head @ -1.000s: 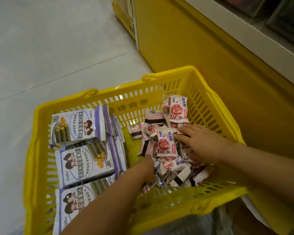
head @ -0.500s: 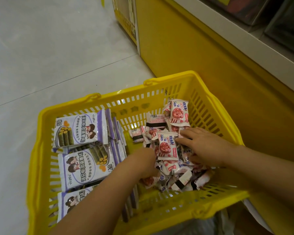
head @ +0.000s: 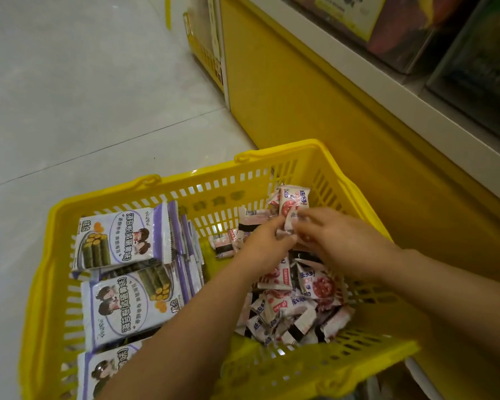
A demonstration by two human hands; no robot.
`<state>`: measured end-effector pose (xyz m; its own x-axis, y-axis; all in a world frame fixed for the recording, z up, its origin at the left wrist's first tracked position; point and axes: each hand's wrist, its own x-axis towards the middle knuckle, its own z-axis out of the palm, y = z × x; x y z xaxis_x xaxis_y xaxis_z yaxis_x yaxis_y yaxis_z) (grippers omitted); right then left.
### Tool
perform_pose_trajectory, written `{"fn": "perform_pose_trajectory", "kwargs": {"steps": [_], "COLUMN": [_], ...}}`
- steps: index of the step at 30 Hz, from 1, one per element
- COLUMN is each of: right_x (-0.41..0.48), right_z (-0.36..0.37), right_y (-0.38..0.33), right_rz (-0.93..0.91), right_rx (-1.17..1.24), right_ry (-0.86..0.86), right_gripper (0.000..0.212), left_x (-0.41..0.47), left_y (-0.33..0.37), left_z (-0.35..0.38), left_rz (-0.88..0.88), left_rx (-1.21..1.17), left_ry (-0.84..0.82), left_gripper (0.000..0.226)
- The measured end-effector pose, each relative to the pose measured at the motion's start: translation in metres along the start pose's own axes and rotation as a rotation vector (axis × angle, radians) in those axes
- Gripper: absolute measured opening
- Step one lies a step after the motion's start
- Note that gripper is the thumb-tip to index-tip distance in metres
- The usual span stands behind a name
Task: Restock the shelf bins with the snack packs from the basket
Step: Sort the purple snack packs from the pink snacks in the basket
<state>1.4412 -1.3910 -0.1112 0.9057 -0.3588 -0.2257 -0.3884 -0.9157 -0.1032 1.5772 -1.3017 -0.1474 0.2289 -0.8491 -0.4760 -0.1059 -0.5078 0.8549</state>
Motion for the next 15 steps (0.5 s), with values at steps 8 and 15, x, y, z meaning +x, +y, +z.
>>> {"fn": "perform_pose_trajectory", "kwargs": {"steps": [8, 15], "right_x": [0.007, 0.005], "right_z": [0.027, 0.002], "right_y": [-0.011, -0.025], "right_rz": [0.093, 0.106], "right_rx": [-0.364, -0.163], "right_ry": [-0.362, -0.266], "right_gripper": [0.062, 0.06], "left_x": [-0.011, -0.059], "left_y": [-0.022, -0.016], "left_z": [-0.01, -0.041], "left_rz": [0.022, 0.196], "left_rx": [0.326, 0.337], "left_ry": [0.137, 0.273], "left_gripper": [0.045, 0.035]}}
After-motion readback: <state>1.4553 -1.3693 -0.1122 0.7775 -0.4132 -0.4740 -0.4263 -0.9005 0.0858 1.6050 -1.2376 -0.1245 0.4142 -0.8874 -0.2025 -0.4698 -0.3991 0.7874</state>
